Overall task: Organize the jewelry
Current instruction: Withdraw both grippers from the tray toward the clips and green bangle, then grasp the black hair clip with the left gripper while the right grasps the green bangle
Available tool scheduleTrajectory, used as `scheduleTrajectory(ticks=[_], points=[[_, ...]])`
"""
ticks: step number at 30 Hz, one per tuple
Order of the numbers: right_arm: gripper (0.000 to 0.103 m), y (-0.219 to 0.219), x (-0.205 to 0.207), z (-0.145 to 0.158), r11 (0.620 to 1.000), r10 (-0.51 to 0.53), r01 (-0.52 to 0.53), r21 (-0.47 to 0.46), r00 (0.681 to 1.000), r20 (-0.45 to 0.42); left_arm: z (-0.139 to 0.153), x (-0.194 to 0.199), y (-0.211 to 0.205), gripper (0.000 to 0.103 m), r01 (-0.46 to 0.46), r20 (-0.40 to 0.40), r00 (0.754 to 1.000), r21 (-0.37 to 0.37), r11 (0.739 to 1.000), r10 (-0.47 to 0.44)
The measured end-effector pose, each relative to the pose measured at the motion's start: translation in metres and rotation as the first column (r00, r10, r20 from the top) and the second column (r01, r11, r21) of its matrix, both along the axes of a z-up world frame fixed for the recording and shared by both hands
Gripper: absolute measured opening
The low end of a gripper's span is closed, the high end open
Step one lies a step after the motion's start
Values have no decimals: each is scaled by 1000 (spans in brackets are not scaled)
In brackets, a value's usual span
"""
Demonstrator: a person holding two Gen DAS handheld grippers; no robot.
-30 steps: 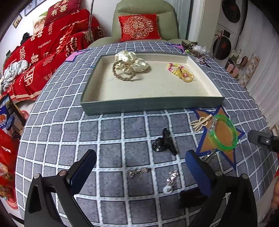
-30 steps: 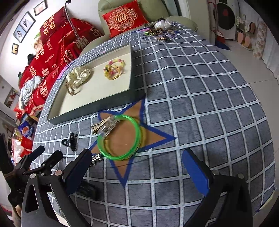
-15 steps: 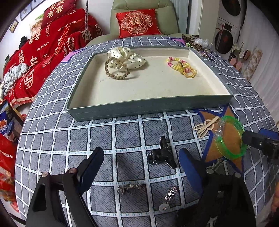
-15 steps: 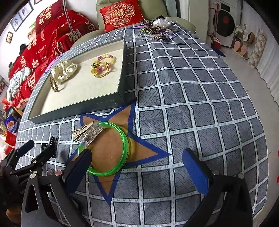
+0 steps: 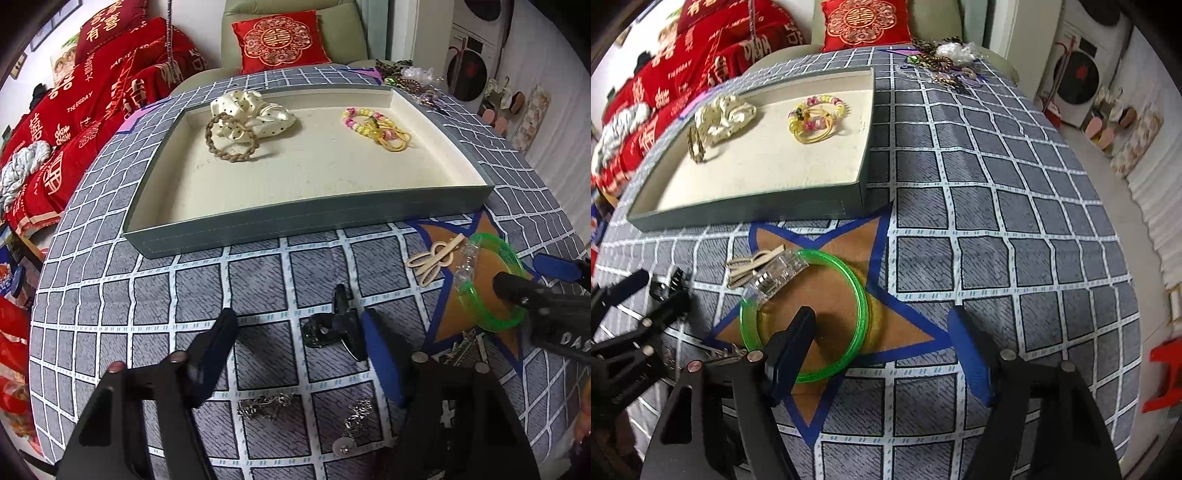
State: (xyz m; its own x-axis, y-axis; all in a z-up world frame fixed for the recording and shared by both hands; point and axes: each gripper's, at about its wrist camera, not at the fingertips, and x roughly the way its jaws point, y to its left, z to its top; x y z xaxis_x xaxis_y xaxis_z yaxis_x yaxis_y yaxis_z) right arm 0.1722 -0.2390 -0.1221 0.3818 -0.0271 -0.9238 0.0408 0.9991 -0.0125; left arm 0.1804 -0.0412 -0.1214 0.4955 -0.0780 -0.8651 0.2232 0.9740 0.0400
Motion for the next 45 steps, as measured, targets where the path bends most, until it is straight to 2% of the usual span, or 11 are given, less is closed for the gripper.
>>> scheduleTrajectory(ticks=[3, 7, 10, 13, 15, 21, 27, 31, 37, 45], points=[[71, 3, -2, 0, 1000, 15, -15, -11, 1000, 7, 0, 0, -1, 73, 6, 2, 1000, 0, 1000, -6], [61, 4, -3, 1, 1000, 25, -25, -7, 1000, 9, 1, -1, -3, 61, 23, -5, 1000, -20, 1000, -23], [45, 6, -3, 3, 999, 31, -31, -8, 999, 12, 2, -2, -4, 42, 43, -7, 999, -45, 998, -43], [29, 8, -4, 4, 999, 33, -33, -8, 999, 19, 3, -3, -2, 35, 53, -5, 999, -53, 997, -54], [9, 8, -5, 5, 1000, 27, -27, -2, 999, 24, 4, -5, -1, 33, 65, 3, 998, -58, 996, -65], [7, -1, -6, 6, 999, -9, 7, 40, 999, 38, 9, -6, 10, 33, 48, 9, 999, -105, 993, -48], [7, -11, -12, 18, 997, -25, 20, 74, 997, 68, 24, -10, 18, 33, 48, 47, 998, -122, 991, -42], [7, -16, -16, 30, 995, -31, 22, 100, 996, 89, 38, -14, 25, 33, 44, 89, 996, -127, 991, -33], [7, -14, -12, 53, 992, -20, 4, 126, 992, 126, 58, -9, 42, 33, 20, 113, 994, -173, 985, 0], [7, 0, 14, 85, 991, 19, -44, 129, 982, 187, 77, 5, 56, 33, 8, 151, 988, -176, 984, 19]])
